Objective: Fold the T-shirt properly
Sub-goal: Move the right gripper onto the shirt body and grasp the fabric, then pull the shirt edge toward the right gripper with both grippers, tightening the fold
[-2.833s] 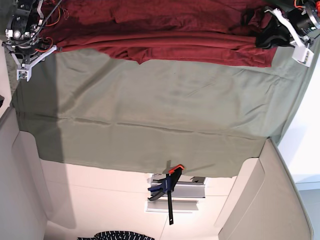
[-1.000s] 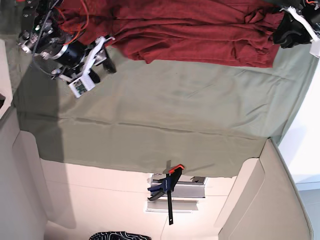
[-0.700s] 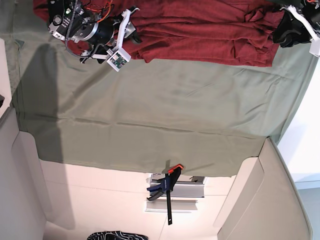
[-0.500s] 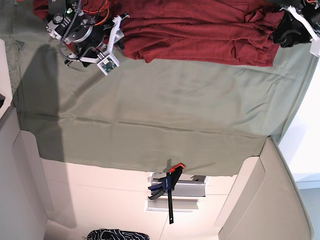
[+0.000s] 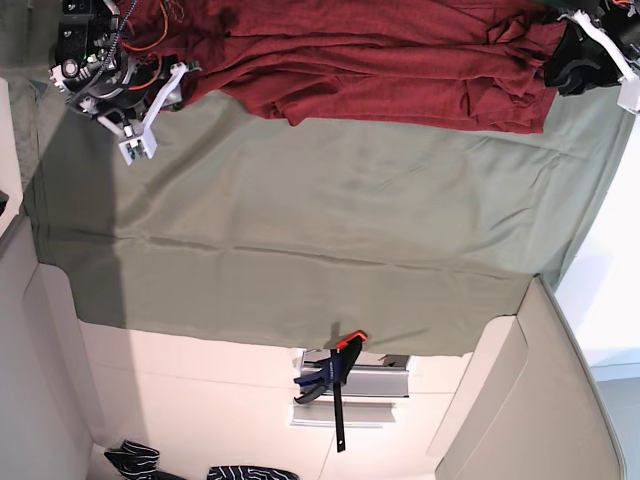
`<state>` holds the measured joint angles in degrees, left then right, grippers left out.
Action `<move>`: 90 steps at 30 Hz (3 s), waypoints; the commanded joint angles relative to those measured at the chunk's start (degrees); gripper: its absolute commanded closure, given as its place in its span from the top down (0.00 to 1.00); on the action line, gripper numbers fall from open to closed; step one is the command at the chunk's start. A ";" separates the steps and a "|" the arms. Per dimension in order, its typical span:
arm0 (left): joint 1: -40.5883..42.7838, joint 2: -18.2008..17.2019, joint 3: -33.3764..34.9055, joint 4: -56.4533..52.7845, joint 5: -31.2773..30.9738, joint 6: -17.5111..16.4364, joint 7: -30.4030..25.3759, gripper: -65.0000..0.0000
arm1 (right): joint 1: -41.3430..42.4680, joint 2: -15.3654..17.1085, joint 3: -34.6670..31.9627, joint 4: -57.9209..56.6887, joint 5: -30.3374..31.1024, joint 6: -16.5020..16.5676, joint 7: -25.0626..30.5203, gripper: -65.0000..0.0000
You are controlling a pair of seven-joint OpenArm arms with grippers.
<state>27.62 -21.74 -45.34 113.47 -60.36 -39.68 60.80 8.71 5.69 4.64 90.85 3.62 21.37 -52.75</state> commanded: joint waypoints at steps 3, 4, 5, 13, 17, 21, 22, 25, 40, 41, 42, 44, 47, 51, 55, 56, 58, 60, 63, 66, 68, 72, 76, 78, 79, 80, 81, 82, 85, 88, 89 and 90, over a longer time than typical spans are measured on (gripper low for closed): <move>0.02 -0.81 -0.37 0.83 -0.87 -0.32 -1.42 0.35 | 1.40 0.17 0.15 0.90 -1.20 0.02 0.61 0.45; 0.02 -0.81 -0.37 0.83 -0.87 -0.32 -1.42 0.35 | 1.38 0.17 0.15 0.90 -1.51 0.02 0.50 0.45; 0.02 -0.81 -0.37 0.83 -0.87 -0.32 -1.44 0.35 | 1.36 0.17 0.17 0.85 -1.79 0.02 0.00 0.45; 0.02 -0.81 -0.37 0.83 -0.87 -0.32 -1.42 0.35 | 1.09 0.17 0.15 -1.99 -3.63 -0.02 -1.01 0.45; 0.02 -0.81 -0.37 0.83 -0.87 -0.32 -1.42 0.35 | 1.11 0.17 0.15 -4.92 -3.63 -0.02 -0.52 0.39; 0.02 -0.81 -0.37 0.83 -0.87 -0.32 -1.42 0.35 | 1.09 0.17 0.17 -6.60 -3.65 -0.02 1.79 0.00; 0.02 -0.81 -0.37 0.83 -0.87 -0.32 -1.44 0.35 | 1.14 0.17 0.17 -6.58 -3.82 -0.04 2.14 0.00; 0.04 -0.81 -0.37 0.83 -0.87 -0.32 -1.42 0.35 | 1.33 0.20 0.17 -6.34 -7.52 -2.10 3.89 0.00; 0.02 -0.81 -0.37 0.83 -0.94 -0.32 -1.44 0.35 | 1.27 2.71 0.17 -1.64 -16.92 -10.38 3.82 0.00; 0.02 -0.81 -0.37 0.81 -0.94 -0.32 -1.44 0.35 | 1.29 3.02 0.17 -1.60 -16.90 -10.84 3.87 0.00; 0.02 -0.81 -0.37 0.83 -0.94 -0.32 -1.44 0.35 | 1.29 3.21 0.17 -1.60 -16.94 -11.17 3.89 0.00; 0.02 -0.81 -0.37 0.81 -0.96 -0.32 -1.46 0.35 | 1.29 3.63 0.17 -1.60 -16.92 -11.21 3.93 0.00; 0.02 -0.81 -0.37 0.83 -0.96 -0.32 -1.44 0.35 | 1.27 4.11 0.17 -1.60 -17.20 -11.91 4.26 0.00; 0.02 -0.81 -0.37 0.83 -1.05 -0.32 -1.44 0.35 | 1.29 4.13 0.17 -1.60 -19.12 -14.34 5.09 0.00; 0.04 -0.81 -0.37 0.83 -0.59 -0.32 -1.44 0.35 | 1.27 4.11 0.17 -1.60 -19.06 -15.21 5.22 0.00; 0.04 -0.81 -0.37 0.81 0.22 -0.32 -1.44 0.35 | 1.27 4.11 0.17 -1.60 -19.02 -15.23 5.20 0.00; 0.13 -0.83 -0.35 0.57 2.19 -0.32 -1.42 0.35 | 1.29 4.11 0.15 -1.60 -18.97 -15.21 5.25 0.00; 0.22 -0.85 -0.35 -0.76 4.72 -0.32 -1.44 0.35 | 1.29 4.11 0.17 -1.60 -18.56 -15.21 5.29 0.12; 0.17 -0.85 -0.35 -4.57 5.33 -0.32 -2.38 0.35 | 1.29 4.13 0.17 -1.60 -18.18 -15.21 6.69 0.43; 0.11 -1.29 -0.35 -8.76 5.35 -0.32 -4.15 0.35 | 1.29 4.11 0.17 -1.60 -18.18 -15.28 8.59 0.46; -0.02 -1.88 -0.35 -11.54 5.38 -0.32 -5.62 0.39 | 1.33 4.11 0.17 -1.60 -18.18 -16.22 9.81 0.46; -0.15 -4.20 -0.35 -16.65 6.45 -0.32 -8.52 0.49 | 1.42 4.11 0.17 -1.60 -18.18 -17.84 10.82 0.46; -1.36 -6.67 -0.37 -20.22 6.80 2.32 -9.25 0.49 | 1.42 4.11 0.17 -1.60 -18.18 -17.84 10.80 0.46; -3.34 -7.72 -0.37 -22.80 6.10 3.74 -7.08 0.49 | 1.42 4.11 0.17 -1.60 -18.18 -17.81 10.82 0.46; -4.39 -8.31 -0.37 -24.41 5.01 3.91 -6.34 0.49 | 1.42 4.11 0.17 -1.60 -18.16 -17.84 10.82 0.46; -5.33 -8.85 -0.37 -26.21 4.00 3.89 -5.92 0.49 | 1.42 4.11 0.17 -1.60 -18.14 -17.84 10.82 0.46; -6.27 -9.40 -0.37 -28.09 3.10 3.89 -5.70 0.49 | 1.42 4.11 0.17 -1.60 -18.14 -17.84 10.82 0.46; -7.10 -9.94 -0.37 -30.14 1.86 3.89 -5.46 0.49 | 1.42 4.11 0.17 -1.60 -18.16 -17.84 10.84 0.46; -9.64 -11.74 -0.37 -36.81 -2.84 3.87 -3.69 0.49 | 1.42 4.11 0.17 -1.60 -18.14 -17.84 10.80 0.46; -11.87 -13.81 -0.37 -43.95 -9.25 2.80 0.07 0.49 | 1.42 4.11 0.17 -1.60 -17.70 -17.84 10.99 0.46; -12.35 -14.53 -0.37 -46.23 -11.56 2.12 1.29 0.49 | 1.42 4.11 0.17 -1.60 -17.46 -17.81 10.97 0.46; -12.52 -15.41 -0.35 -48.41 -13.86 1.44 2.40 0.49 | 1.42 4.11 0.17 -1.60 -17.46 -17.81 10.97 0.46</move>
<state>15.22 -35.57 -45.28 64.23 -73.43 -37.78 63.51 8.93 9.39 4.64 88.09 -13.69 4.21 -43.05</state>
